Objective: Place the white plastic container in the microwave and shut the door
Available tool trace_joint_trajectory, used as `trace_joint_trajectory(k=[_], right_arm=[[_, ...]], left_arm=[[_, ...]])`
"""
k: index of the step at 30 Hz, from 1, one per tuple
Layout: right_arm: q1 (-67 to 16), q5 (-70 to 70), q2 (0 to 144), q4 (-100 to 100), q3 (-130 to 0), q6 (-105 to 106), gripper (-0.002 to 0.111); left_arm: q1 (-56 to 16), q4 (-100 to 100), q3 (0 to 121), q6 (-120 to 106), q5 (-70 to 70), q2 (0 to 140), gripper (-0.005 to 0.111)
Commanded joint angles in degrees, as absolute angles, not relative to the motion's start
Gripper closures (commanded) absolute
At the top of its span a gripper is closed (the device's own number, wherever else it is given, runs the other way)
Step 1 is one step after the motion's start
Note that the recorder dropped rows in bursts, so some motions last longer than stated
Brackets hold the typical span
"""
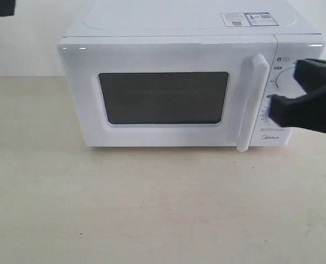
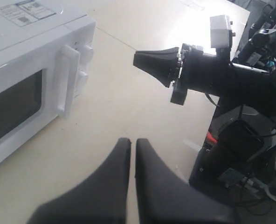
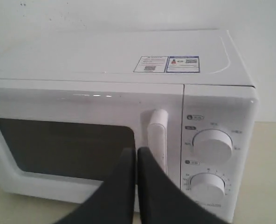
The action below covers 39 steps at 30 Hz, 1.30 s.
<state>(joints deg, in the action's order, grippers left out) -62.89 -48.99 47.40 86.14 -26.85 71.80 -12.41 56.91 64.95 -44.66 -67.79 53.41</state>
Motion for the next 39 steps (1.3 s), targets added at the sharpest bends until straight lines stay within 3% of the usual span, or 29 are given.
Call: trace_joint_trajectory(k=[1, 4, 10, 39], right_arm=[[-65.15, -49.77, 30.53, 99.95, -25.13, 83.08, 0.108], [-65.15, -50.17, 20.10, 99.95, -25.00, 86.22, 0.108], [-65.15, -48.74, 13.38, 99.95, -24.62, 91.40, 0.108], [-65.15, -48.30, 13.24, 99.95, -24.62, 94.63, 0.108]], left_arm=[[-12.55, 58.66, 65.13, -41.76, -67.25, 47.08, 0.102], [-12.55, 62.19, 62.45, -41.09, -65.53, 41.85, 0.102], [-12.55, 63.27, 57.89, -39.39, -60.12, 36.07, 0.102], [-12.55, 63.06, 57.40, -36.90, -57.15, 34.70, 0.102]])
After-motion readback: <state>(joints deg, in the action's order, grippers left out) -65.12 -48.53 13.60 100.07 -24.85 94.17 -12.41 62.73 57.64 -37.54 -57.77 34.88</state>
